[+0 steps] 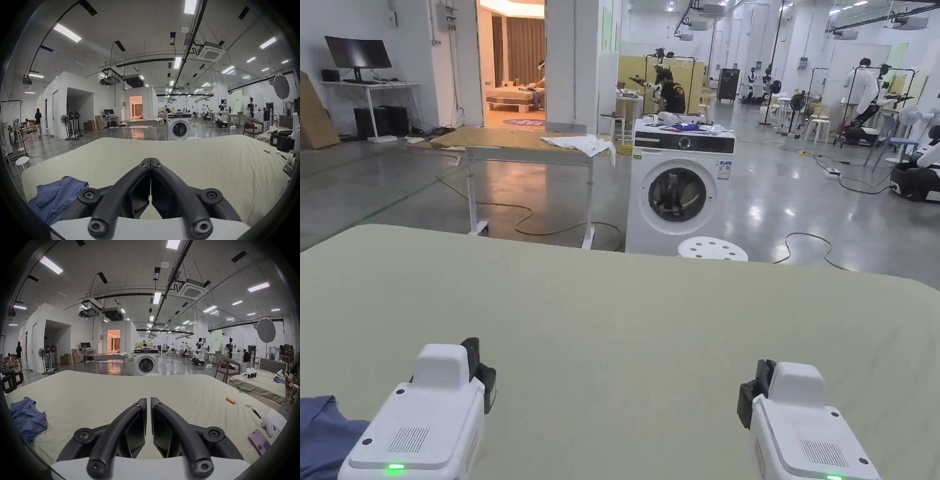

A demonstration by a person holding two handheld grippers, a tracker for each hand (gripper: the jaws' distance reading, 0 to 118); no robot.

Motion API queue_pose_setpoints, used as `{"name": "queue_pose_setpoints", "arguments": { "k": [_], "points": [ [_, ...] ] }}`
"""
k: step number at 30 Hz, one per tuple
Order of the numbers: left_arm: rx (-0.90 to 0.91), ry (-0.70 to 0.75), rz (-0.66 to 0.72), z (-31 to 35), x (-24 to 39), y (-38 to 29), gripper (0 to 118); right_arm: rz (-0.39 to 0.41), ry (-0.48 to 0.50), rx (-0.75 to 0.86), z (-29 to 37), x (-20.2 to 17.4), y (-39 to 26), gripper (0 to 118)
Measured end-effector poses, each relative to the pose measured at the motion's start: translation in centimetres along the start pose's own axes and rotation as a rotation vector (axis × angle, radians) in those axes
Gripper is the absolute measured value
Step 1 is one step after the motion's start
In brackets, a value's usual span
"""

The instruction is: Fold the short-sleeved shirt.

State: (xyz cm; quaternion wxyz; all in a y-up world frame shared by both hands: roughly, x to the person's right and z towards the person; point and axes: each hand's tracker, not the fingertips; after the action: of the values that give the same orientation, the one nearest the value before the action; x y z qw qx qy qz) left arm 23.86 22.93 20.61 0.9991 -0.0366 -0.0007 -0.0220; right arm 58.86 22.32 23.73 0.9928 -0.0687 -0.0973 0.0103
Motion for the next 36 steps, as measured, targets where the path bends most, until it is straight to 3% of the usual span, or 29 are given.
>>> {"name": "queue_pose_setpoints", "arguments": {
  "k": [12,19,20,26,28,29,30,31,33,35,36],
  "points": [
    [-0.005,0.002,-0.012,-0.3,-0.2,0.1,0,0.001,-0.006,0.003,0.0,0.3,0.5,4],
    [-0.024,-0.014,0.018,-0.5,-0.8,0.1,0,0.068,0.011,-0.025,-0.5,0.5,0.5,4],
    [-0.028,-0.026,0.110,-0.5,-1.3,0.1,0,0.046,0.006,-0.025,-0.5,0.8,0.5,4],
    [-0.022,-0.055,0.652,-1.0,-5.3,-0.5,0,-0.404,0.004,-0.013,-0.1,3.6,1.3,4],
    [-0.018,-0.062,0.624,-1.1,-5.0,-0.3,0,-0.516,0.012,-0.007,-0.2,4.0,1.3,3],
    [-0.021,-0.061,0.501,-1.2,-4.2,0.3,0,-0.497,0.014,-0.012,-0.4,3.9,1.5,3],
    [-0.031,-0.061,0.330,-1.2,-3.1,1.0,0,-0.403,0.034,-0.023,-0.5,3.3,2.0,3],
    [-0.042,-0.060,0.117,-1.2,-1.7,1.5,0,-0.232,0.058,-0.017,-0.6,2.4,2.5,3],
    [-0.057,-0.021,-0.295,-1.2,1.3,1.7,0,0.183,0.104,-0.011,-0.8,0.3,3.1,3],
    [-0.066,-0.012,-0.677,-1.5,3.2,0.8,0,0.609,0.069,0.012,-0.9,-2.2,2.7,3],
    [-0.059,-0.015,-0.809,-1.6,3.7,0.2,0,0.769,0.057,0.032,-0.8,-2.8,2.3,3]
  ]
}}
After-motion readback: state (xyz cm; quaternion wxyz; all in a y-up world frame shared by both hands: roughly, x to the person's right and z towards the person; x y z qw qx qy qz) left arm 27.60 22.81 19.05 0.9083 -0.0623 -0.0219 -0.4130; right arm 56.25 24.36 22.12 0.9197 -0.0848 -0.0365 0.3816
